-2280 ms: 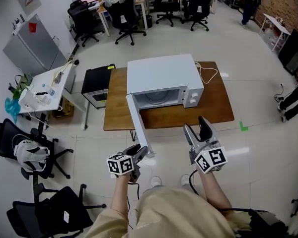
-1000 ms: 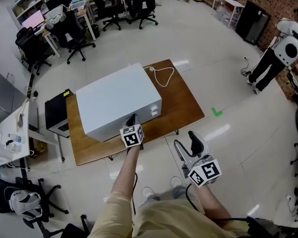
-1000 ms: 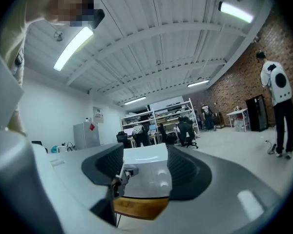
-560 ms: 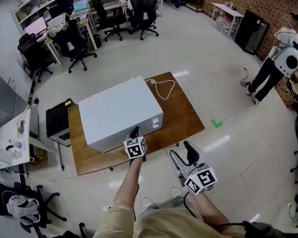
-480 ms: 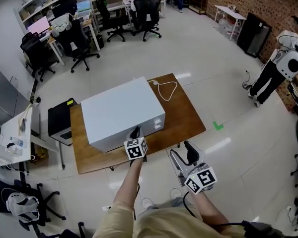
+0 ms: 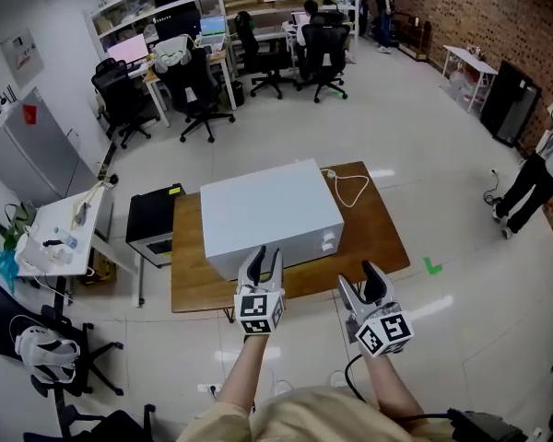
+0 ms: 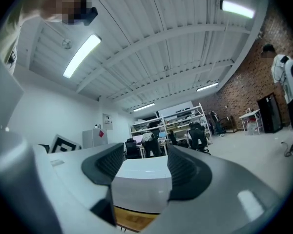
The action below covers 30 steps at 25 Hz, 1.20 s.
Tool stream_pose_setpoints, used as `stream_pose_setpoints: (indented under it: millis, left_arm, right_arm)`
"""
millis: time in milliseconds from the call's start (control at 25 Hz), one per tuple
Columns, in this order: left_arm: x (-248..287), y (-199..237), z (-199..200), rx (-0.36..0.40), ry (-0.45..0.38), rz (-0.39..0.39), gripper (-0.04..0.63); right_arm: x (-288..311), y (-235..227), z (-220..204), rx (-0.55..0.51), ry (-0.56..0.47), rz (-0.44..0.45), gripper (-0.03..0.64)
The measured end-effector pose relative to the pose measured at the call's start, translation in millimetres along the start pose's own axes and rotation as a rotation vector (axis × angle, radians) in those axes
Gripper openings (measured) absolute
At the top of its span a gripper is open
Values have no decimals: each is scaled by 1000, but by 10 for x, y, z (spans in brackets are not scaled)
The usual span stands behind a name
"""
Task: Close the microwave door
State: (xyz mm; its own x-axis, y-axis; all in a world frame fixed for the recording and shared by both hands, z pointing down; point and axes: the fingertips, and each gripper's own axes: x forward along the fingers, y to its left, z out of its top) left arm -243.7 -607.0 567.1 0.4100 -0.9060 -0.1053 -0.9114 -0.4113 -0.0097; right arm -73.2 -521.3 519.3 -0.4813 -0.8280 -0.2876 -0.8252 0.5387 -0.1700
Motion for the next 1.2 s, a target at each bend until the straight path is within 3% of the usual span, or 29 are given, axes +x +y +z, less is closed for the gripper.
stream_pose_setpoints:
  millis: [240, 440, 560, 840, 960, 1200]
  left_arm:
    - [-1156, -123, 330, 237, -74, 131, 173]
    - [-1489, -273, 303, 196, -62, 186, 292]
    - [-1586, -215, 285, 168, -67, 217, 321]
    - [-1712, -162, 418, 142, -59, 286, 322]
    - [-1816, -83, 373, 141, -115, 283, 322]
    - [-1898, -96, 316, 113, -95, 247, 321]
  right_arm:
    - [-278, 189, 30, -29, -31, 43, 272]
    - [-466, 192, 103, -55, -43, 70, 272]
    - [-516, 252, 58, -110, -55, 50, 273]
    - [-512, 418, 110, -182, -51, 75, 273]
    - [-579, 577, 44, -197, -45, 81, 272]
    - [-643, 702, 43, -197, -23, 76, 272]
